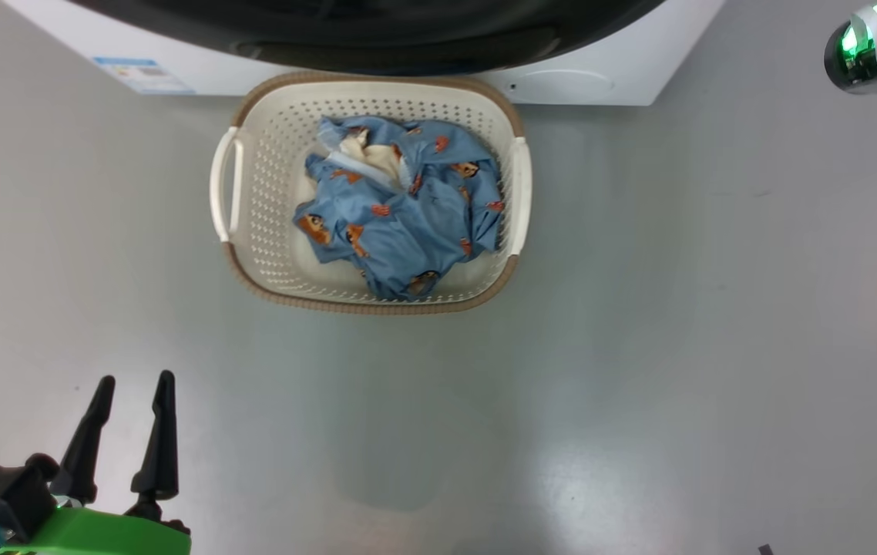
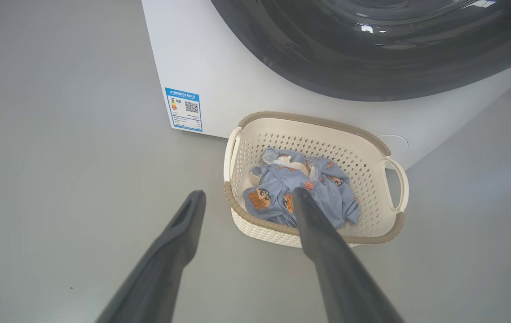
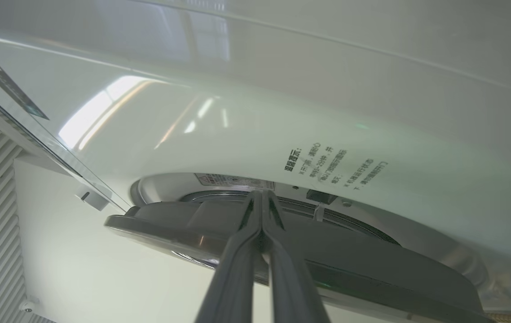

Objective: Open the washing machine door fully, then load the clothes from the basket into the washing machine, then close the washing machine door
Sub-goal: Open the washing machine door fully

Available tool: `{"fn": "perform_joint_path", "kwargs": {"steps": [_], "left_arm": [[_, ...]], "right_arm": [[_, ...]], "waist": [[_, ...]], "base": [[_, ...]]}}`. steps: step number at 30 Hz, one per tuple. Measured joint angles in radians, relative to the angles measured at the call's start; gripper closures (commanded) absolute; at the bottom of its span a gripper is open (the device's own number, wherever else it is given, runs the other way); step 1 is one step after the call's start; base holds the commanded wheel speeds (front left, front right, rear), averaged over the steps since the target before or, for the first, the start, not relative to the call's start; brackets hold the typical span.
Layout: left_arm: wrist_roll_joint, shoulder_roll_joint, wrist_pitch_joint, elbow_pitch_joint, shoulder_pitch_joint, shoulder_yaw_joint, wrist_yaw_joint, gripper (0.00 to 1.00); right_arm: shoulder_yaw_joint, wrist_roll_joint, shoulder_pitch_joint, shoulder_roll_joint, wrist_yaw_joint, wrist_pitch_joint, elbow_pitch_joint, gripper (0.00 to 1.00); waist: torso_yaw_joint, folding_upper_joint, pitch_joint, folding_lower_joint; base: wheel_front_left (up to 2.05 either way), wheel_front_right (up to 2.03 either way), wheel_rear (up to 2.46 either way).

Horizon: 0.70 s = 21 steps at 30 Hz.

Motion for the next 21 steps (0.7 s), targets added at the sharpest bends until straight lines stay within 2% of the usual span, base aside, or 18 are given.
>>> {"fn": "perform_joint_path", "kwargs": {"steps": [21], "left_arm": [[-0.004,-0.031,0.0,0.009,0.002,-0.016,0.0,0.0]], "right_arm": [[0.03,-0.027,-0.107,-0.015,0.0,0.064,0.022,1.0]], "waist": [[0.08,0.0,0.052,-0.0001]], "base": [[0.0,0.0,0.0]]}}
